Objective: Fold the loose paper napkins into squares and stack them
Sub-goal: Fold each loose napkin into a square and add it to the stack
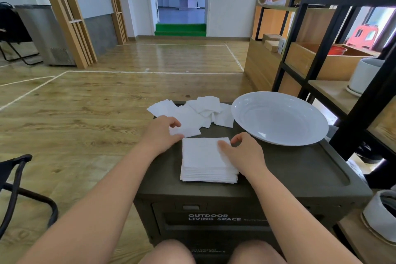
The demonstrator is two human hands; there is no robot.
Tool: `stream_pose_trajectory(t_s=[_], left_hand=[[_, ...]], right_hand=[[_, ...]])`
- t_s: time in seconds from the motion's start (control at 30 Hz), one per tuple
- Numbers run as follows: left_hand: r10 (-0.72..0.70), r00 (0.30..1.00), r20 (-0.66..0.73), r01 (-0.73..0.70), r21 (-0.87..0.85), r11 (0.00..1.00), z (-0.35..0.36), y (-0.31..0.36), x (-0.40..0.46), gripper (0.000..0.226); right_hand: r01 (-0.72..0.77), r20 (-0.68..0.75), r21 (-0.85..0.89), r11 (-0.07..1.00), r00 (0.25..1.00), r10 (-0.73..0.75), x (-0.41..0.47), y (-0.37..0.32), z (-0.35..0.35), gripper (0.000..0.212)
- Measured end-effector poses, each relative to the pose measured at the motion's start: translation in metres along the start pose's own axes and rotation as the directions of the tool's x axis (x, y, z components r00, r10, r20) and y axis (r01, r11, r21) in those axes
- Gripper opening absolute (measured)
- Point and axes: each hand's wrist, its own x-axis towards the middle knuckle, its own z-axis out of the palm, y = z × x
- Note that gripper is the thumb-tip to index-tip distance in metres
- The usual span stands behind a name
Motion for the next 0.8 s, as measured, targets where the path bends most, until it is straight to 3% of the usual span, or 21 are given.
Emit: stream_pose_trajectory(t_s=[0.07, 0.23, 0.33, 0.47, 0.53, 0.63, 0.7, 0.8], left_hand=[[0.051, 0.996, 0.076, -0.061, 0.124, 0.99, 0.001, -0.001, 0.008, 0.032], [0.231, 0.97, 0.073, -0.239, 0.434, 0.869, 0.005, 0.0, 0.016, 0.026], [0.256, 0.966, 0.031, -0.244, 0.428, 0.87, 0.006, 0.002, 0.014, 0.027], [0.185, 0.956, -0.228, -0.172, 0.075, 0.982, -0.008, 0.012, 0.005, 0.019], [0.126, 0.951, -0.282, -0.199, -0.249, 0.948, -0.02, 0.025, 0.0, 0.013], [0.036, 0.989, -0.143, -0.127, -0.708, 0.694, -0.033, 0.041, -0.012, 0.015], [0.035, 0.999, 0.01, -0.012, -0.819, 0.573, -0.036, 0.047, -0.022, 0.017], [0.043, 0.985, 0.167, 0.123, -0.854, 0.505, -0.031, 0.048, -0.036, 0.021]], right_hand=[[0.01, -0.022, 0.024, 1.0, 1.0, -0.01, 0.003, -0.001, -0.003, 0.026], [0.058, -0.104, 0.078, 0.995, 0.993, -0.05, 0.01, -0.008, -0.01, 0.024], [0.08, -0.147, 0.095, 0.992, 0.987, -0.066, 0.009, -0.013, -0.012, 0.023], [0.12, -0.185, 0.208, 0.971, 0.979, -0.082, 0.007, -0.016, -0.015, 0.024], [0.12, -0.133, 0.283, 0.952, 0.987, -0.085, 0.01, -0.017, -0.019, 0.02], [0.062, 0.116, 0.505, 0.861, 0.983, -0.139, 0.011, -0.025, -0.028, 0.041], [-0.002, 0.233, 0.579, 0.816, 0.959, -0.163, 0.008, -0.03, -0.032, 0.055], [-0.03, 0.251, 0.632, 0.774, 0.953, -0.168, 0.003, -0.034, -0.034, 0.038]])
